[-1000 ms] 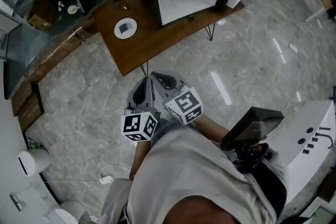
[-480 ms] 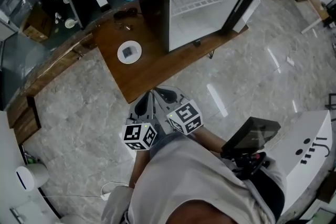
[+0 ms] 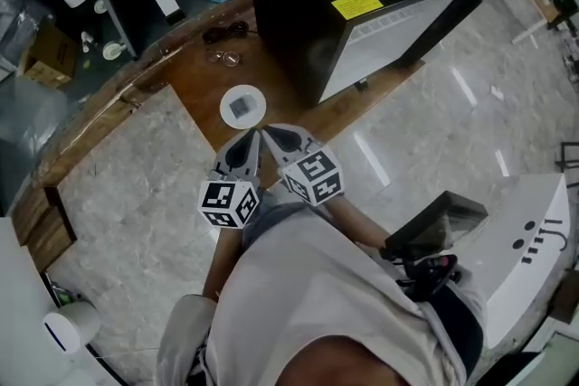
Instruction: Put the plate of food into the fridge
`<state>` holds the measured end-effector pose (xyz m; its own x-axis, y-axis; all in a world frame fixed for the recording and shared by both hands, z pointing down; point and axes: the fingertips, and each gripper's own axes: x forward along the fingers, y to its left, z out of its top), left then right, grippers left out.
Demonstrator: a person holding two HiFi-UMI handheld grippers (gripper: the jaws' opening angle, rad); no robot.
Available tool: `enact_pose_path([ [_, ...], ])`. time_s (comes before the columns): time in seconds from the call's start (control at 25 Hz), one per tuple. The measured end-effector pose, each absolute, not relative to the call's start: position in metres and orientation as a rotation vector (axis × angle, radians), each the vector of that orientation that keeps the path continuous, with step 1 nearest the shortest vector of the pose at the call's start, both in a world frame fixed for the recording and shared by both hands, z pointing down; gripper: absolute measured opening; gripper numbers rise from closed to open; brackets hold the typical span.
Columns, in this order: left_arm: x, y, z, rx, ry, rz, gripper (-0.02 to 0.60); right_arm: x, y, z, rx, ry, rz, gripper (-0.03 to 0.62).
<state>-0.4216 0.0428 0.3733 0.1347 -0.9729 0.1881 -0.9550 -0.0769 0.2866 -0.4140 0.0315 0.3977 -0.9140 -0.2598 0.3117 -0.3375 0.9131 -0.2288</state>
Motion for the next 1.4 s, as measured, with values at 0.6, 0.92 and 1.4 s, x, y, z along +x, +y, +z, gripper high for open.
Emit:
enact_pose_path([
  [0.6,-0.635,-0.026,0.551,1.960,-1.733,0.235,0.012,-0.499,-0.036,0.554,0.711,-2.495,0.724,0.022],
  [0.92,-0.659,-0.060,0.657,1.829,-1.617,0.450,0.012,-0.515,-0.061,0.642,0.649,-2.342,1.020,0.135],
  [1.4,-0.652,-0.086,0.687,1.816,-1.548,0.494,0.012,-0.522,-0.117,0.701,0.686,-2.169,1.414,0.135],
])
